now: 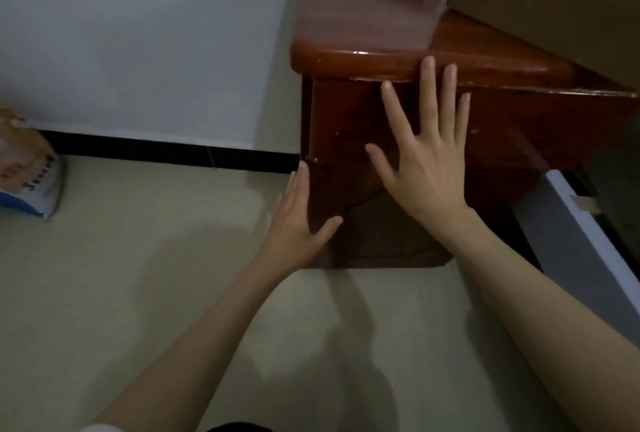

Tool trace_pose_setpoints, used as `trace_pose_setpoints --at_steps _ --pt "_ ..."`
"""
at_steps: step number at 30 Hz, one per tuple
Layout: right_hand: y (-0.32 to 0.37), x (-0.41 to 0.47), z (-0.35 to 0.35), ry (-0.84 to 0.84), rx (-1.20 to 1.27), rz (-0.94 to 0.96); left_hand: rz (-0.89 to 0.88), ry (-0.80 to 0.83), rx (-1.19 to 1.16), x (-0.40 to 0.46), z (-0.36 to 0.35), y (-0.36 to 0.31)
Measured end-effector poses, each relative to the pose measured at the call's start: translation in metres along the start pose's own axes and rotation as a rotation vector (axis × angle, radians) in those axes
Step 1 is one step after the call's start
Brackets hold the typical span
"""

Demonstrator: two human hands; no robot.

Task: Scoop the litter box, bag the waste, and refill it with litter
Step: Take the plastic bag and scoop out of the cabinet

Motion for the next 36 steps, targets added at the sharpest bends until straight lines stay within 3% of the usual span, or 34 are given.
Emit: trace_pose_setpoints --at_steps 4,15,21,27,36 --pt "0.001 -0.017 -0.025 -0.059 -0.049 -0.001 -0.023 -0.025 -0.194 0.004 -0.014 0.01" --pt "0.021 -0.042 -0.035 0.097 0.1 -0.067 0.157 0.011 -0.602 0.0 0.001 -0.002" --pt "0.043 -0.064 -0.048 0.253 0.303 -0.073 0.156 -0.035 -0.434 0.005 0.0 -0.006" --pt "0.055 -0.077 -0.013 0.119 0.264 -0.062 0.016 -0.052 -0.377 -0.038 0.018 -0.009" --pt "0.031 -0.088 0.009 0.09 0.668 -0.169 -0.131 0.105 -0.16 -0.088 0.019 -0.035"
Point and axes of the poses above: each hand's wrist, its own x-axis towards the middle knuckle, its own z-axis out of the back of the hand, y = z × x, the point moved 3 cm from there along x, towards the middle knuckle, and after that the axes turned 13 degrees about z, right-handed, at the moved point
